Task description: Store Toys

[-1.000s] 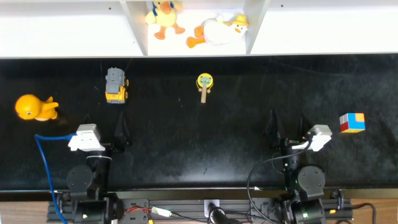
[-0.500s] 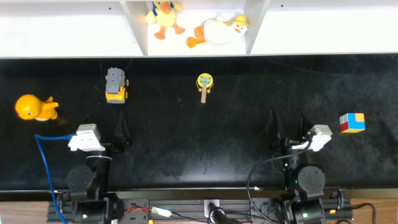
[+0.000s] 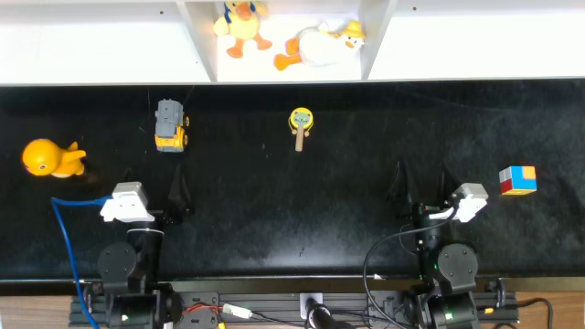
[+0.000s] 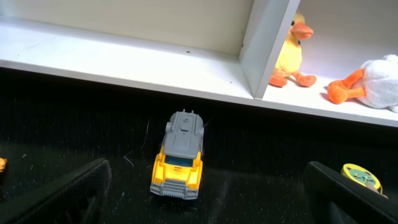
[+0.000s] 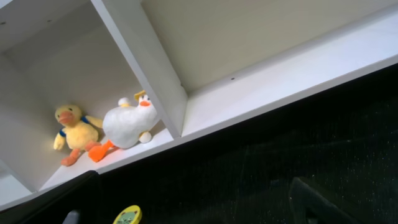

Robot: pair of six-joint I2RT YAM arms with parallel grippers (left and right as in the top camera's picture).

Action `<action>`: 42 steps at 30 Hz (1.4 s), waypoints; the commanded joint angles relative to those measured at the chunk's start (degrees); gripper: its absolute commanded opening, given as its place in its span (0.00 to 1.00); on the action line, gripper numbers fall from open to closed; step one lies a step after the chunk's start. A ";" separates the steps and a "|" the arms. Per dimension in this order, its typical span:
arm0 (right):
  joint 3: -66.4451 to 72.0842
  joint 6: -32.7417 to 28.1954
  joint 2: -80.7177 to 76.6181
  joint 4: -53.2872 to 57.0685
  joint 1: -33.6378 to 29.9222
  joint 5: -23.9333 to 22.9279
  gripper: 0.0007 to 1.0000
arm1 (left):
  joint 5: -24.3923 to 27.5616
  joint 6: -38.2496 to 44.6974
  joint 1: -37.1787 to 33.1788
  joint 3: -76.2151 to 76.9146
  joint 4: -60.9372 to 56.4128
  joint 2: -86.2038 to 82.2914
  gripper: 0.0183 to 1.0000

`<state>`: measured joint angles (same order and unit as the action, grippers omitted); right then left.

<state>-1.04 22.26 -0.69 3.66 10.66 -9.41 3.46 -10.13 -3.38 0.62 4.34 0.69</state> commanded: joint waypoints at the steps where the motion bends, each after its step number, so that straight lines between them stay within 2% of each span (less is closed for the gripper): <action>1: 0.79 0.02 0.44 -0.22 0.52 -0.31 1.00 | 0.76 -0.39 0.50 -0.17 0.07 -0.52 1.00; 36: 0.79 0.02 0.44 -0.22 0.52 -0.31 1.00 | 0.76 -0.39 0.50 -0.17 0.07 -0.52 1.00; 40: 0.79 0.02 0.44 -0.22 0.52 -0.31 1.00 | -2.51 -0.42 0.50 -0.17 -0.13 -0.52 1.00; 42: 0.79 0.02 0.44 -0.22 0.52 -0.31 1.00 | -2.45 -0.42 0.50 -0.15 -0.44 -0.52 1.00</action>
<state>-1.04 22.24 -0.69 3.68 10.66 -9.41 2.52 -10.11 -3.38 0.62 4.29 0.69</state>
